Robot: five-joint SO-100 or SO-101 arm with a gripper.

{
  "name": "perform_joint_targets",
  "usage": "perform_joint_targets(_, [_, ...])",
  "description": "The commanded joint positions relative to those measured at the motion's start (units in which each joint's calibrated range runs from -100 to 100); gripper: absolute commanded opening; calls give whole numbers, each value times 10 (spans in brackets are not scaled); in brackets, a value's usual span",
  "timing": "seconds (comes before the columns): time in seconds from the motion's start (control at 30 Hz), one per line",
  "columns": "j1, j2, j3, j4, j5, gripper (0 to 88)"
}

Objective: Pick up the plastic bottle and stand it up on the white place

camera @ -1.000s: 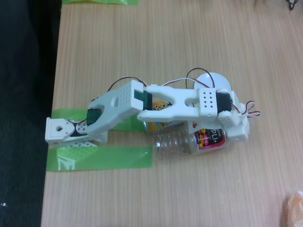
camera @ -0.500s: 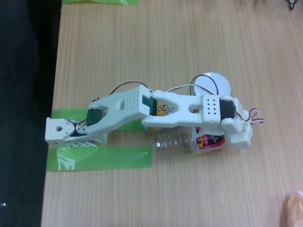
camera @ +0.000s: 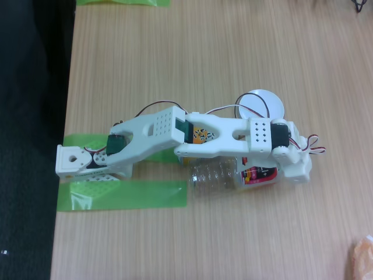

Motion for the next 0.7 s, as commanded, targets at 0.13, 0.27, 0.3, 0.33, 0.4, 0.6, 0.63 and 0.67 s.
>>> perform_joint_targets(0.13, [-4,-11,-19,14,-1,336])
perform_joint_targets(0.27, [-4,-11,-24,51,-1,257])
perform_joint_targets(0.3, [-4,-11,-24,53,-1,232])
perform_joint_targets(0.33, [-4,-11,-24,54,-1,208])
perform_joint_targets(0.4, [-4,-11,-24,54,-1,176])
perform_joint_targets(0.6, [-9,-11,-25,51,-1,163])
perform_joint_targets(0.63, [-9,-11,-25,51,-1,163])
perform_joint_targets(0.67, [-9,-11,-25,51,-1,162])
